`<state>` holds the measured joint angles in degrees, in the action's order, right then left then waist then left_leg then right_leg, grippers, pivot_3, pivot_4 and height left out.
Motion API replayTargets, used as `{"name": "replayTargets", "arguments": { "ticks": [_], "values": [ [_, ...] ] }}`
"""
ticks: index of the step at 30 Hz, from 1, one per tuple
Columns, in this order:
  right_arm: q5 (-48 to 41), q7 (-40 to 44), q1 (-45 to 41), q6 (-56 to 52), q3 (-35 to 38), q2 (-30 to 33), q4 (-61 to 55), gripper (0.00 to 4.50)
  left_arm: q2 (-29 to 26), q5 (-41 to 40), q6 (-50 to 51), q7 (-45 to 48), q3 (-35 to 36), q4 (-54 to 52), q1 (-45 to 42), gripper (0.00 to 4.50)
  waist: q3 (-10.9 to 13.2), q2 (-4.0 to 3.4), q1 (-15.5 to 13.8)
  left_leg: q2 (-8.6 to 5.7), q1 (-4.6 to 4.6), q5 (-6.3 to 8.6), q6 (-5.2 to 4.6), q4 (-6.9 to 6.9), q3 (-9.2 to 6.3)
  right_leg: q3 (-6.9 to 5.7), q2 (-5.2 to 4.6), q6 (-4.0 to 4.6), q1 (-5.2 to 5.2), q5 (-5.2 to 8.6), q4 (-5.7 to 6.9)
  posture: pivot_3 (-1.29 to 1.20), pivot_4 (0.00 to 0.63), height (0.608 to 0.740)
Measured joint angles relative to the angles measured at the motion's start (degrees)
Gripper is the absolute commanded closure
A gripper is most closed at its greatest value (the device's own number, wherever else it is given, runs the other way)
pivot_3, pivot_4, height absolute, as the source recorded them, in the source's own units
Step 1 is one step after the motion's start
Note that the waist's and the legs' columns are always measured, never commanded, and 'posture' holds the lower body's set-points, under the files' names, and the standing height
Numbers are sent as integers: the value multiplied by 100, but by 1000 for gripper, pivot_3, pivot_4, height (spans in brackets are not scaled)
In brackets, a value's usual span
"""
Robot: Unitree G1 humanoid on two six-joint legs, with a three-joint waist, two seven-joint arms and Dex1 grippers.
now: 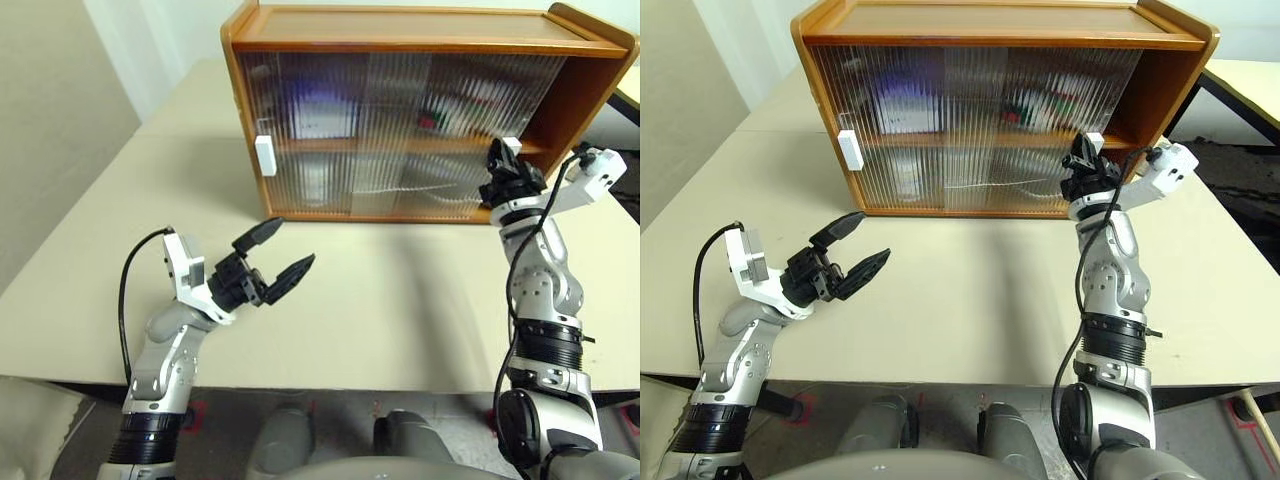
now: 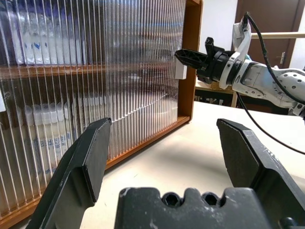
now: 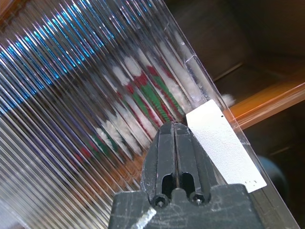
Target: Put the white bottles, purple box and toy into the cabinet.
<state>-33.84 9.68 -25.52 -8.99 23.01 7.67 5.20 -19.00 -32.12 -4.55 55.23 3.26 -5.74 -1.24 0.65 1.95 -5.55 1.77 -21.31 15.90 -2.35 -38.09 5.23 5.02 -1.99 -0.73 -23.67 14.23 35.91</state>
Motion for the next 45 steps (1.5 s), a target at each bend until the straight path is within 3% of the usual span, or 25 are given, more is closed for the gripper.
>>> {"name": "replayTargets", "arguments": {
  "ticks": [19,27,31,36,42,45],
  "values": [
    [-44,-60,-185,454,574,514,761,4472,4,1,22,26,-8,8,-14,0,0,0,-1,-2,1,-2,-3,-2,1,4,-1,-1,4,0,-2,210,0,740],
    [-26,64,-174,488,520,549,809,4472,10,11,21,25,-24,8,-4,0,0,0,-1,-2,1,-2,-3,-2,1,5,-3,-2,5,0,-2,214,0,740],
    [90,536,216,488,137,552,547,4472,4,10,20,3,20,8,43,0,1,-3,8,0,1,-2,-3,0,-1,4,-1,-2,4,0,-2,221,0,740],
    [237,1706,1080,711,-506,551,247,3118,8,-43,14,-137,257,7,171,0,2,-3,27,2,2,-2,-3,1,-2,2,-1,-3,5,1,-2,233,0,740],
    [189,2970,2024,1169,-379,1015,480,828,-22,219,-33,-902,819,245,330,0,3,-4,-39,-3,11,-1,-3,-3,-2,-1,-10,-11,21,7,-7,242,0,740],
    [179,3343,2218,1376,-77,1411,1009,48,-68,645,-30,-1590,1055,609,336,0,7,6,-38,-2,16,0,0,-4,-2,0,-8,-12,25,10,-8,244,0,740]
  ]
}}
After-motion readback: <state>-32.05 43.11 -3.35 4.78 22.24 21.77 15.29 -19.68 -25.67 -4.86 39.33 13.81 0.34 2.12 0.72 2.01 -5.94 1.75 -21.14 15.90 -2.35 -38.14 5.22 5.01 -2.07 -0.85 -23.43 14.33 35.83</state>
